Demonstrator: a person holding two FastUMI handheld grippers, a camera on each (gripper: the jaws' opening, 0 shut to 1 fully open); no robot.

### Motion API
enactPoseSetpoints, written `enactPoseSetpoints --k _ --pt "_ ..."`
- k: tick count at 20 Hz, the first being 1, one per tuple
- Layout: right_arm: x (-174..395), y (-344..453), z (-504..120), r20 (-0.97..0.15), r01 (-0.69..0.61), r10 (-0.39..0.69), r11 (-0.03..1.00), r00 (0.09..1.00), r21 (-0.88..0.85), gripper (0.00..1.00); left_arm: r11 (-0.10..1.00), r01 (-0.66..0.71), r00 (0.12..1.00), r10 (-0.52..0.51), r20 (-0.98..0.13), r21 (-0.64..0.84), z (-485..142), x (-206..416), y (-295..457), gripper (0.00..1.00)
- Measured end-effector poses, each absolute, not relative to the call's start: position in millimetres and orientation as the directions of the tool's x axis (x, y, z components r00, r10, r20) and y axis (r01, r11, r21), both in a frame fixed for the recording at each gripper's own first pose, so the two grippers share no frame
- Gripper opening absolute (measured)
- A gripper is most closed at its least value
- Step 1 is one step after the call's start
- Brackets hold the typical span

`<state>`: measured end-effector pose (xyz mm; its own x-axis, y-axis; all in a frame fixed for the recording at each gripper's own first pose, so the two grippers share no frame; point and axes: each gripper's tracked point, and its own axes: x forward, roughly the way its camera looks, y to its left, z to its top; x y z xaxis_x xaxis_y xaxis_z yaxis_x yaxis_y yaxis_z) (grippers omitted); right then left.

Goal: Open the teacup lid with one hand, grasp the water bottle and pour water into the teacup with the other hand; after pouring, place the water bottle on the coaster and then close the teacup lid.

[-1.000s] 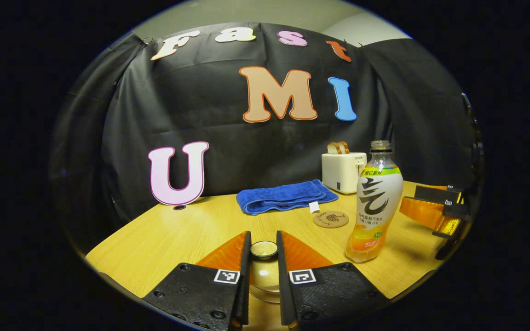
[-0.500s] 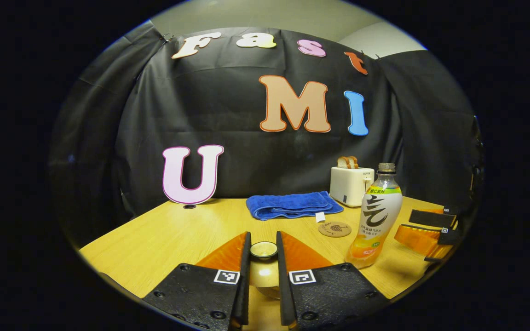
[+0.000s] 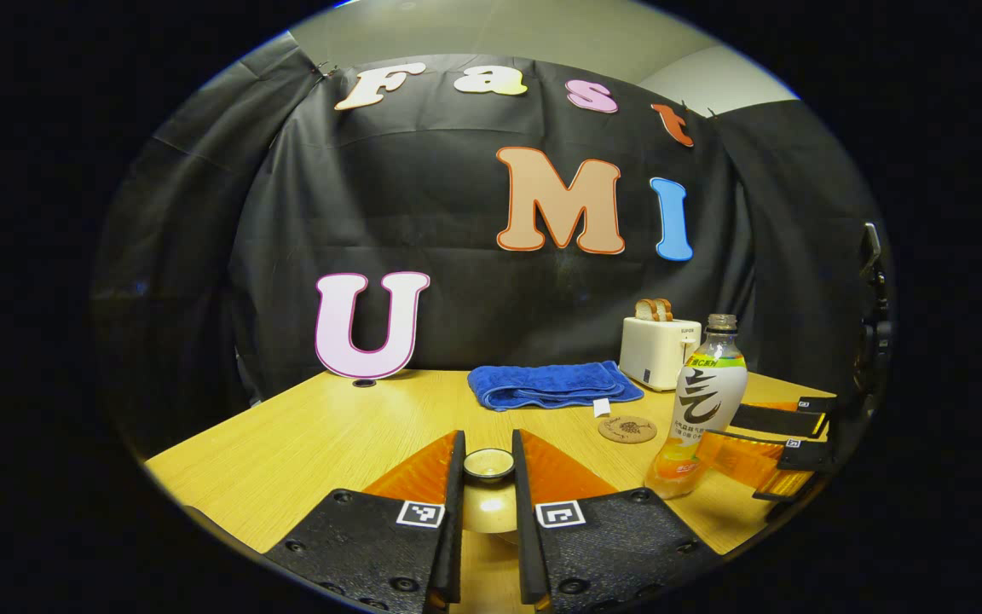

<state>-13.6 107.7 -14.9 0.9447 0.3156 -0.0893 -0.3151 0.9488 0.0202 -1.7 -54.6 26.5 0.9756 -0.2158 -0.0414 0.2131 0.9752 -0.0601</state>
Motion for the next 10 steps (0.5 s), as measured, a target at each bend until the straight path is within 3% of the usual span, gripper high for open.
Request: enactPoseSetpoints --k 6,10 --pt "-6.9 125.1 -18.6 -0.112 -0.326 0.323 0.946 0.940 -0.004 0.94 0.974 0.212 0.977 -0.214 -0.019 -0.077 33.7 -2.4 -53.3 0.24" --pt "-2.7 127.4 -22.8 -0.130 -0.313 0.308 0.949 0.942 -0.021 0.73 0.975 0.207 0.978 -0.207 -0.002 -0.076 39.5 -4.6 -46.8 0.25"
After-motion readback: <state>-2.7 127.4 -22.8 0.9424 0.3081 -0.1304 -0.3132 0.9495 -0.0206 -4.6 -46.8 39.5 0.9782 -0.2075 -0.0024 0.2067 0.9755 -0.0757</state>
